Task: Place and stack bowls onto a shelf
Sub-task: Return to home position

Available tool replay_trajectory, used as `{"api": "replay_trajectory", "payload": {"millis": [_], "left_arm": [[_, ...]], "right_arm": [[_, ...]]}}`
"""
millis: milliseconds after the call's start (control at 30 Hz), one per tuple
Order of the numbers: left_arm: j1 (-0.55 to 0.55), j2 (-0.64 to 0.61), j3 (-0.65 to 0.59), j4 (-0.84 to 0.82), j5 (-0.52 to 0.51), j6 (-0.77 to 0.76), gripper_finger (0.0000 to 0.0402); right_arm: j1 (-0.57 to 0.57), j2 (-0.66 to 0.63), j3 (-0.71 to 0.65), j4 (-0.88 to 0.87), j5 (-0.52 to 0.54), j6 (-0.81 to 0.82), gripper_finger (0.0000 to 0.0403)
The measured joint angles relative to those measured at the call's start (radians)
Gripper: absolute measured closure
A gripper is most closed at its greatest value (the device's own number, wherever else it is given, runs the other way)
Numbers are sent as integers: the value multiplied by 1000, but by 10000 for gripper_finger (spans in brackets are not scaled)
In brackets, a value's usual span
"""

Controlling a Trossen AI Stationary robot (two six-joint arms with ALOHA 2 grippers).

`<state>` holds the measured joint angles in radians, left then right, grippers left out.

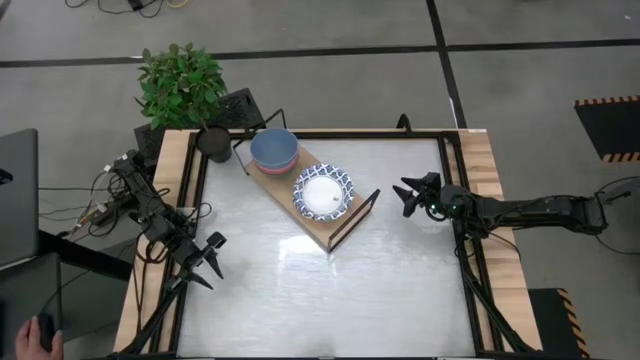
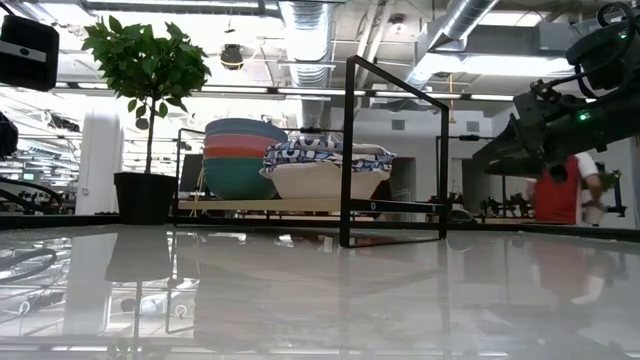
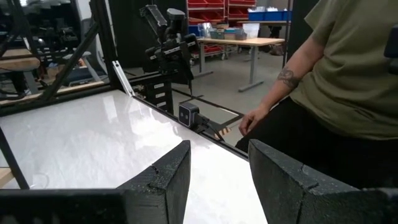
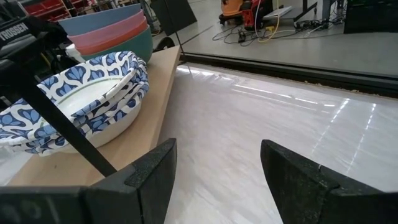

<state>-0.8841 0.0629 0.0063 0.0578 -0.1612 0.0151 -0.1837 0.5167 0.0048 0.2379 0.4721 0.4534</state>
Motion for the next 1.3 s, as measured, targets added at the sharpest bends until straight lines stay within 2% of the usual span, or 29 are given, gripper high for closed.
{"api": "replay_trajectory", "payload": {"millis": [1300], "left_arm": [[0,0,0,0,2,16,251]], "right_arm": [[0,0,0,0,0,0,143]]}}
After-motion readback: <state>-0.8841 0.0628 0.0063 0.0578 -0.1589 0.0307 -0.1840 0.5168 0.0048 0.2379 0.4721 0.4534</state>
